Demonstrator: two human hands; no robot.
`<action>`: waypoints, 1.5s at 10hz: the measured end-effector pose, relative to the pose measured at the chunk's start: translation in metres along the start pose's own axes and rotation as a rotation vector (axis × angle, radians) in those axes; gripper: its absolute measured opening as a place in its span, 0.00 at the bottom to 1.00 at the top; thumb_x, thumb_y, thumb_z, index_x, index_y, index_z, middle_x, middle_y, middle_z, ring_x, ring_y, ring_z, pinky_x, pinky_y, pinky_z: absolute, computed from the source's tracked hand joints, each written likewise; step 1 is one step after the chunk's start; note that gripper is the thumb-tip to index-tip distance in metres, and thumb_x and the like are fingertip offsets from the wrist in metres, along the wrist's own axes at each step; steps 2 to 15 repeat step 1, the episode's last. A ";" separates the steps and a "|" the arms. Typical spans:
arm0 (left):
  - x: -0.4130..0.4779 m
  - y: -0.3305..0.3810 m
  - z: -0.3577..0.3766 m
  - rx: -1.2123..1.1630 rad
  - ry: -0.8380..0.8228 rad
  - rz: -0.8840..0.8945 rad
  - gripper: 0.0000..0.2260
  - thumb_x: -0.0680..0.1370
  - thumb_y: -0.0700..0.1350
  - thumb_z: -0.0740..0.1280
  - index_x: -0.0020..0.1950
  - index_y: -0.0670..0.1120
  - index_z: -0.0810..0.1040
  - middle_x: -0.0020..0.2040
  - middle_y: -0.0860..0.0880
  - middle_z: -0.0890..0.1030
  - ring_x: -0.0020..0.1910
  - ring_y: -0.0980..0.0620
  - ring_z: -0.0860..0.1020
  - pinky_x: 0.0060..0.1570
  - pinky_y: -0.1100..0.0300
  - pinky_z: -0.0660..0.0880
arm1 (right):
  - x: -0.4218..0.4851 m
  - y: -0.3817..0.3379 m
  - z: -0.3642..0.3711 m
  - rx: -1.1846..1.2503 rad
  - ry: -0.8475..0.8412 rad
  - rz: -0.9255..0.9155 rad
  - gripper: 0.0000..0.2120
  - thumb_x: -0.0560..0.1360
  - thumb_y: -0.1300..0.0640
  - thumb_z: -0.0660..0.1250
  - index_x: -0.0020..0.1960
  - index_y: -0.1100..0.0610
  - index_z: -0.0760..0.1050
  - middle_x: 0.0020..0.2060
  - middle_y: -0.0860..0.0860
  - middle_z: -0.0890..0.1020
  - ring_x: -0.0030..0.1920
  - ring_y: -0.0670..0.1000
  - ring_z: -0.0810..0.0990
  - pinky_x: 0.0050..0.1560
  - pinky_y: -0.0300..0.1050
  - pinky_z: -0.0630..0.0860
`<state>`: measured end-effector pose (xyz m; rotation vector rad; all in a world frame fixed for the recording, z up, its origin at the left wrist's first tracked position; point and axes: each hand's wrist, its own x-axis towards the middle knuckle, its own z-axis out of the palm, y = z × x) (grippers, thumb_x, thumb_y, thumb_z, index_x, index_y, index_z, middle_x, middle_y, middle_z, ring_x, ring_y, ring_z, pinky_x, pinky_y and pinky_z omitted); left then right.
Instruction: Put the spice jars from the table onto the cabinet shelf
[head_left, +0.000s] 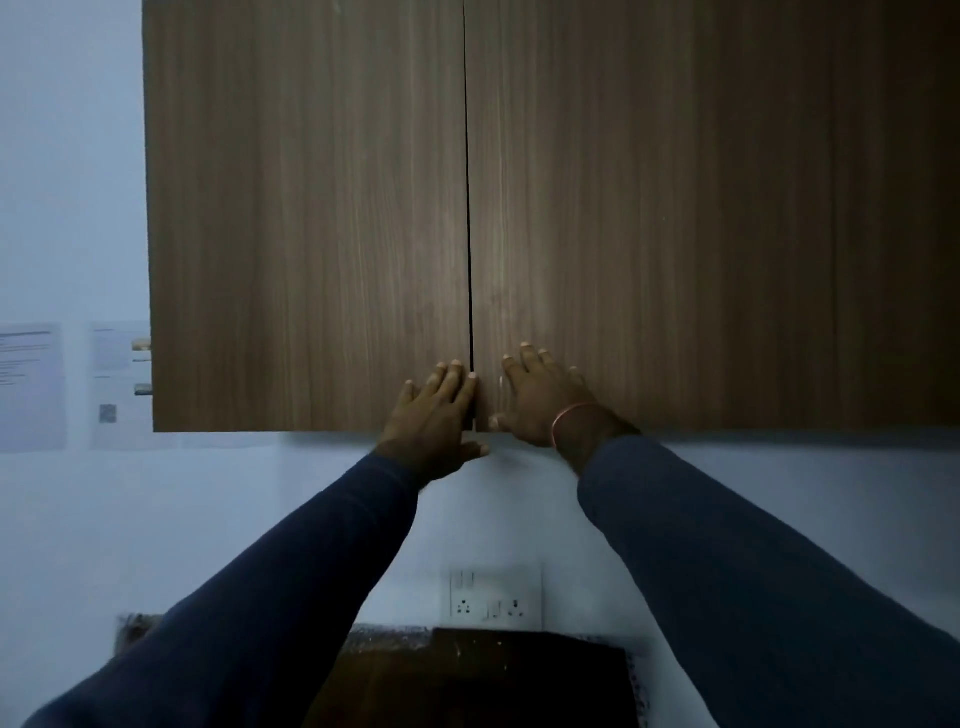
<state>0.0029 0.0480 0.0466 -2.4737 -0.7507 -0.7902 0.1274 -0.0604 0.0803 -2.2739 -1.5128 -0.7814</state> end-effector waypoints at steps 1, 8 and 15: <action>-0.029 0.010 -0.011 0.045 0.034 0.049 0.42 0.76 0.64 0.60 0.79 0.44 0.44 0.80 0.44 0.46 0.79 0.45 0.46 0.75 0.43 0.49 | -0.039 -0.013 0.006 -0.006 0.061 -0.024 0.40 0.76 0.39 0.62 0.79 0.55 0.50 0.79 0.55 0.51 0.79 0.58 0.50 0.75 0.64 0.52; -0.029 0.010 -0.011 0.045 0.034 0.049 0.42 0.76 0.64 0.60 0.79 0.44 0.44 0.80 0.44 0.46 0.79 0.45 0.46 0.75 0.43 0.49 | -0.039 -0.013 0.006 -0.006 0.061 -0.024 0.40 0.76 0.39 0.62 0.79 0.55 0.50 0.79 0.55 0.51 0.79 0.58 0.50 0.75 0.64 0.52; -0.029 0.010 -0.011 0.045 0.034 0.049 0.42 0.76 0.64 0.60 0.79 0.44 0.44 0.80 0.44 0.46 0.79 0.45 0.46 0.75 0.43 0.49 | -0.039 -0.013 0.006 -0.006 0.061 -0.024 0.40 0.76 0.39 0.62 0.79 0.55 0.50 0.79 0.55 0.51 0.79 0.58 0.50 0.75 0.64 0.52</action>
